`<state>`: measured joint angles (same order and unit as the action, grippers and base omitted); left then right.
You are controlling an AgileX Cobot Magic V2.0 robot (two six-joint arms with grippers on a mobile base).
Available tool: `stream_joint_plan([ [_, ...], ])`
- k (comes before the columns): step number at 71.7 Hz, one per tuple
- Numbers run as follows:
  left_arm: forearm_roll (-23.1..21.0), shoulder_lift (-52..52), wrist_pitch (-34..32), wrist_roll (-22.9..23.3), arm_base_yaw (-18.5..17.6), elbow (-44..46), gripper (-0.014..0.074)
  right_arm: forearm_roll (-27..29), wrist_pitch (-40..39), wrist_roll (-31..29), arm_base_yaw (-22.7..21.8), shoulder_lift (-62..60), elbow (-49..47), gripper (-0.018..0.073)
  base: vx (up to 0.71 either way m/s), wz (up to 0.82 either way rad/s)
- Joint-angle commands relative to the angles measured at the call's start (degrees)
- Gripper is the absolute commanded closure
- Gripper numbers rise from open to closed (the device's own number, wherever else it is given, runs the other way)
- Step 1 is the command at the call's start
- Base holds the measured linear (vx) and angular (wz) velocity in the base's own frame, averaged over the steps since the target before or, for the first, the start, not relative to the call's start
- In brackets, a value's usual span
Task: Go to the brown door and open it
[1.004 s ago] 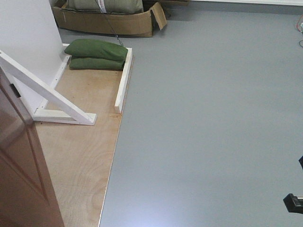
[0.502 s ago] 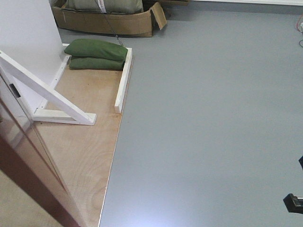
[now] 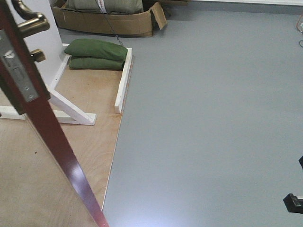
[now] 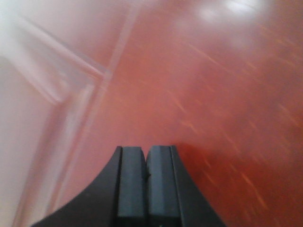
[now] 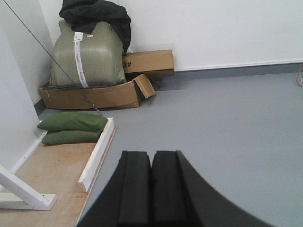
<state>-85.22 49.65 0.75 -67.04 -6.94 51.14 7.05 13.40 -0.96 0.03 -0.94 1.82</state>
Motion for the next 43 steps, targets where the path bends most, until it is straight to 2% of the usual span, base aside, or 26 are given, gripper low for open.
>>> stream_joint_plan([
  [1, 0.0, -0.3, 0.7, -2.6, -2.6, 1.7, 0.0586, -0.3, -4.5, -0.5, 0.1, -0.5, 0.1, 0.0559, 0.0, 0.0],
  [18, 0.2, 0.4, 0.6, -8.7, -9.3, 1.7, 0.0586, -0.3, -4.5, -0.5, 0.1, -0.5, 0.1, 0.0559, 0.0, 0.0],
  [43, 0.2, 2.4, 0.6, -8.9, -10.0, 1.7, 0.0586, -0.3, -4.5, -0.5, 0.1, -0.5, 0.1, 0.0559, 0.0, 0.0],
])
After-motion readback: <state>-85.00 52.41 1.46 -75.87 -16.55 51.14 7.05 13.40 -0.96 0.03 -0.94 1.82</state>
